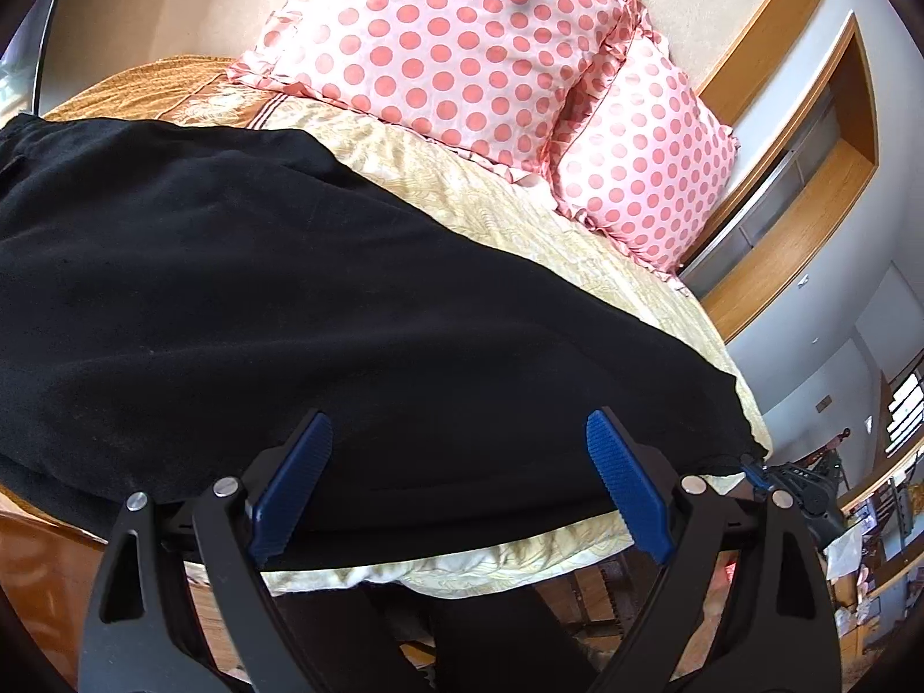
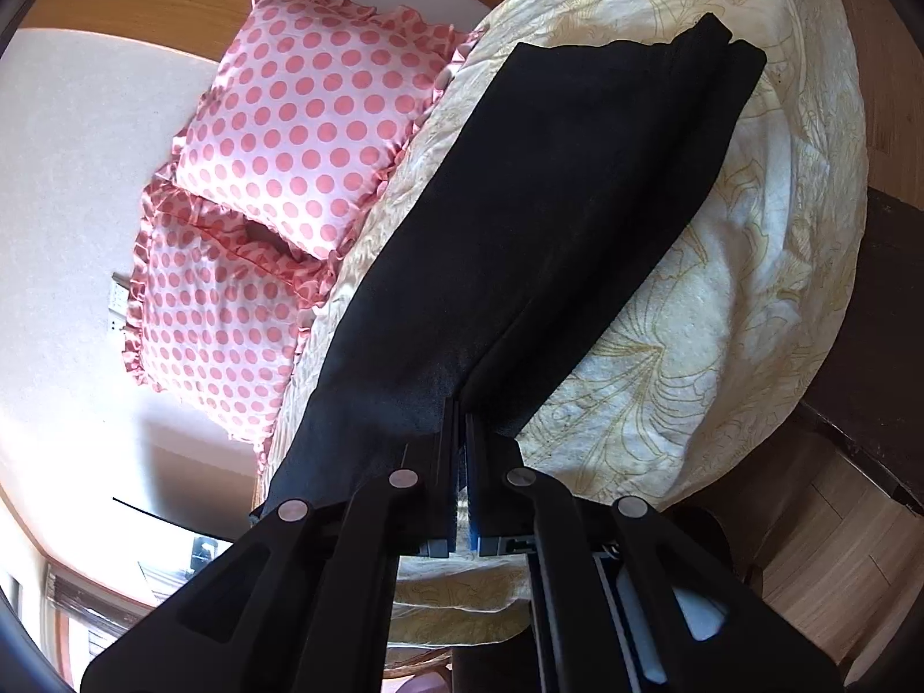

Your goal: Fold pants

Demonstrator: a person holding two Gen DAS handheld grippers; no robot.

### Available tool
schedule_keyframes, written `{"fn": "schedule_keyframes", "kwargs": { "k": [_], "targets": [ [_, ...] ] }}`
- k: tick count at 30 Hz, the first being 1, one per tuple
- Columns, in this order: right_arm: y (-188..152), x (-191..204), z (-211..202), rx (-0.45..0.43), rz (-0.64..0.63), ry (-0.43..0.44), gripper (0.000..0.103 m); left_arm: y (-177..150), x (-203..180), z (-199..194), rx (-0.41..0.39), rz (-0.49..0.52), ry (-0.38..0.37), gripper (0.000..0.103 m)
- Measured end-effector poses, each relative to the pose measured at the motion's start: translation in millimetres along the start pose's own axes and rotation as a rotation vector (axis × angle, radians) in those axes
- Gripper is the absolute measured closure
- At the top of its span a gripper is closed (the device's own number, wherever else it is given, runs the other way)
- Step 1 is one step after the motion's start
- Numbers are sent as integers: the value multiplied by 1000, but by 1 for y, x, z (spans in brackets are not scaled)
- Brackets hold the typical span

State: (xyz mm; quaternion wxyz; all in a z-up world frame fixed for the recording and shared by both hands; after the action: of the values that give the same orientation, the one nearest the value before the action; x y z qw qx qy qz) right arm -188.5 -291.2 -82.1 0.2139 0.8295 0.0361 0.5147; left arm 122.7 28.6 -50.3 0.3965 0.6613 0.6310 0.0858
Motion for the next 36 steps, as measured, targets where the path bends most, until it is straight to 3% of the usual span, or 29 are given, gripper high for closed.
{"fn": "schedule_keyframes", "kwargs": {
  "k": [3,6,9,11,15,20,24,27,31,36],
  "targets": [
    [0,0,-4,18,7,-11,87,4,-14,3,-12,15,-27,13],
    [5,-1,-21,-30,9,-4,72,5,-34,10,-13,48,-80,12],
    [13,-3,-37,-79,29,22,71,2,-54,20,1,101,-104,10],
    [11,1,-33,-42,35,74,71,-3,-60,27,27,126,-98,10],
    [-23,42,8,201,35,330,71,-6,-58,24,36,112,-116,10],
    [-103,103,78,497,-33,427,71,0,-38,2,-38,77,-34,8],
    [-160,134,121,654,-133,369,71,2,-21,-13,-83,81,93,6],
    [-186,145,138,733,-116,371,71,3,-11,-20,-97,99,173,6],
    [-197,142,148,756,-101,297,71,1,2,-27,-100,89,180,6],
    [-191,134,144,719,-57,250,70,0,13,-31,-102,69,166,6]
  ]
}}
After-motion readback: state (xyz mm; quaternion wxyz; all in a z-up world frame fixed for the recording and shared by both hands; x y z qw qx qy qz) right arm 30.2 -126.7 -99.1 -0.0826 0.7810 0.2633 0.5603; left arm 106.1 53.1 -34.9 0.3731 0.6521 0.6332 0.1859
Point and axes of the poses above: each gripper's, at about its wrist camera, not at the fingertips, and z roughly the way its jaws point, x to its left, y to its top, the point moved 6 cm from there along z, roughly the way its jaws point, and after that the axes turned 10 degrees about y, right-handed, at the moved point
